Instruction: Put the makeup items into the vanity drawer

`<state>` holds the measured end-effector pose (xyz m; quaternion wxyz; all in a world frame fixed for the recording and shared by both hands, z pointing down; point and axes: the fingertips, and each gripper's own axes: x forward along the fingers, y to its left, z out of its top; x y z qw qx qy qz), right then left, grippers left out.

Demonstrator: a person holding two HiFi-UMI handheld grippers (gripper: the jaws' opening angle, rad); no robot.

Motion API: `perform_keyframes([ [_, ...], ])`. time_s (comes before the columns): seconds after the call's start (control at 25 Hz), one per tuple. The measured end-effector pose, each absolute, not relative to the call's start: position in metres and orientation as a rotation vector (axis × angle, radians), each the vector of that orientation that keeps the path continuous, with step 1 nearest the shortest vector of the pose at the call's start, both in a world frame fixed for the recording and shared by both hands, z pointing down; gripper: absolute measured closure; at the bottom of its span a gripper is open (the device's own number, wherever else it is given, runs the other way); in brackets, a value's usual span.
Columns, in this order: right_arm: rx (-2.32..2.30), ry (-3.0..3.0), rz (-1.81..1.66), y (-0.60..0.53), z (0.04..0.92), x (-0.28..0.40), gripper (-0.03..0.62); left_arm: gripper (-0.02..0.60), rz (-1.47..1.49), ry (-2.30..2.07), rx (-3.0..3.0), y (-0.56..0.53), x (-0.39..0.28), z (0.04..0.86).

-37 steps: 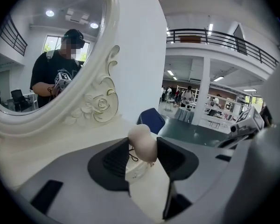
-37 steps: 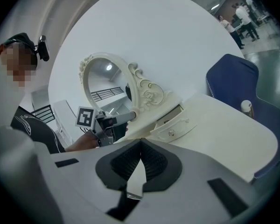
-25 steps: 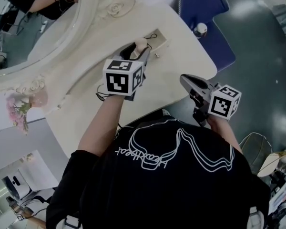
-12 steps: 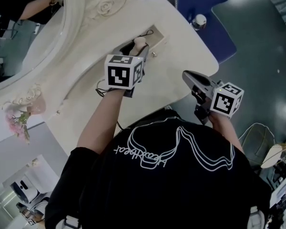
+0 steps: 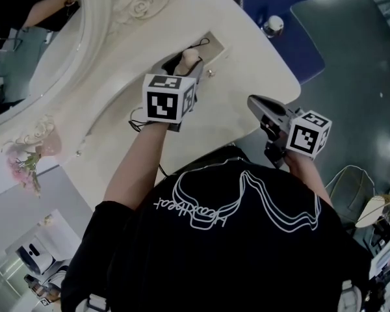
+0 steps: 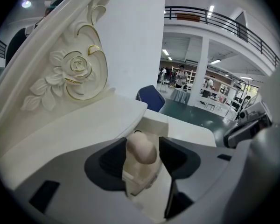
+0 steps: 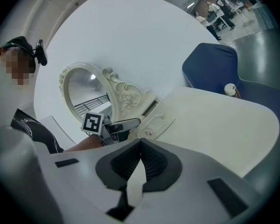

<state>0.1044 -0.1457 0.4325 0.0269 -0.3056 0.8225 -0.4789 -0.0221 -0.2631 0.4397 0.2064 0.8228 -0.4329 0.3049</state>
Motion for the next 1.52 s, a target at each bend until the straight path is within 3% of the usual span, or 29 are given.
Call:
perform_keyframes([
  [0.68, -0.951, 2.435, -1.459, -0.154, 0.421, 0.115, 0.589, 0.344, 0.752, -1.197, 2.344, -0.241, -0.019, 0.409],
  [1.2, -0.8, 2.702, -1.208, -0.131, 0.365, 0.087, 0.591, 0.44, 0.491, -1.078, 2.342, -0.152, -0.007, 0.365],
  [1.36, -0.714, 2.772, -1.1, -0.123, 0.338, 0.075, 0.591, 0.528, 0.432, -1.041, 2.356, -0.125, -0.007, 0.349],
  [1.52, -0.67, 2.822, -1.071, -0.108, 0.329, 0.069, 0.591, 0.575, 0.313, -1.041, 2.365, -0.105, -0.006, 0.331],
])
